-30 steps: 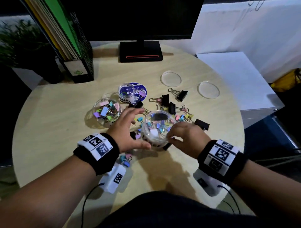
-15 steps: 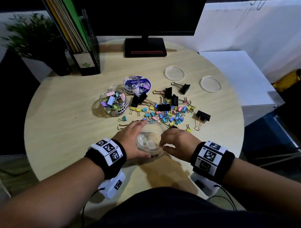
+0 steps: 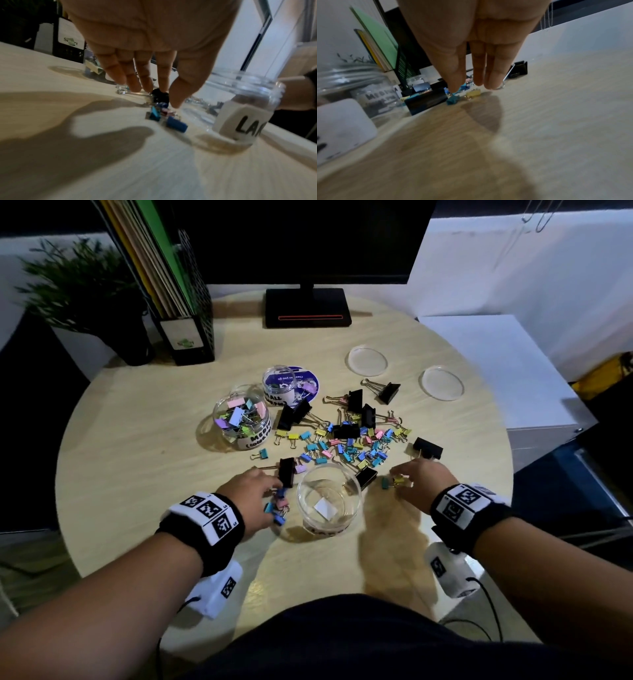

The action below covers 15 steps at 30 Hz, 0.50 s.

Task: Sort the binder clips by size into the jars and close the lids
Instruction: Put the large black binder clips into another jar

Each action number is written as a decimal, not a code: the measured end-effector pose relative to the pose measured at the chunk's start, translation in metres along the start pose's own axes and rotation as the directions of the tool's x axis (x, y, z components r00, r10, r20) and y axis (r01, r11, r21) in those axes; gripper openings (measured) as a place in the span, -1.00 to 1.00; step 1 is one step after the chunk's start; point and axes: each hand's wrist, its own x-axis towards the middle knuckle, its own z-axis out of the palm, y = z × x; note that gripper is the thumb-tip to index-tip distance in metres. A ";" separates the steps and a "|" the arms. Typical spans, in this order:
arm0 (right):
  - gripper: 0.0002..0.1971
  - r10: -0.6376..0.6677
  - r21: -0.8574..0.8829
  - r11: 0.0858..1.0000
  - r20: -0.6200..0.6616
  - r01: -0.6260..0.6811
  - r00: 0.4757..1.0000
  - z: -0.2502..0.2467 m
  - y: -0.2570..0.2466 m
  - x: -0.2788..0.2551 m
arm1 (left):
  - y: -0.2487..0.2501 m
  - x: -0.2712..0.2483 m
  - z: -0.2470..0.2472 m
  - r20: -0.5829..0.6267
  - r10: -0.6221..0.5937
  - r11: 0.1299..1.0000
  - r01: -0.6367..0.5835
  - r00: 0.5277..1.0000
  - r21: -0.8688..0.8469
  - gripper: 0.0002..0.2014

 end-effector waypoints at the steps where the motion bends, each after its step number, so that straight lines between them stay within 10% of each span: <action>1: -0.56 0.003 -0.028 1.000 0.040 -0.002 0.999 0.001 -0.003 0.001 | 0.000 0.000 0.001 0.013 -0.002 1.000 0.002 1.000 0.028 -0.39; 15: -0.46 -0.014 -0.131 0.991 0.091 0.025 0.996 0.015 -0.013 -0.005 | 0.025 -0.005 0.001 -0.058 0.111 0.993 -0.113 0.992 -0.023 -0.10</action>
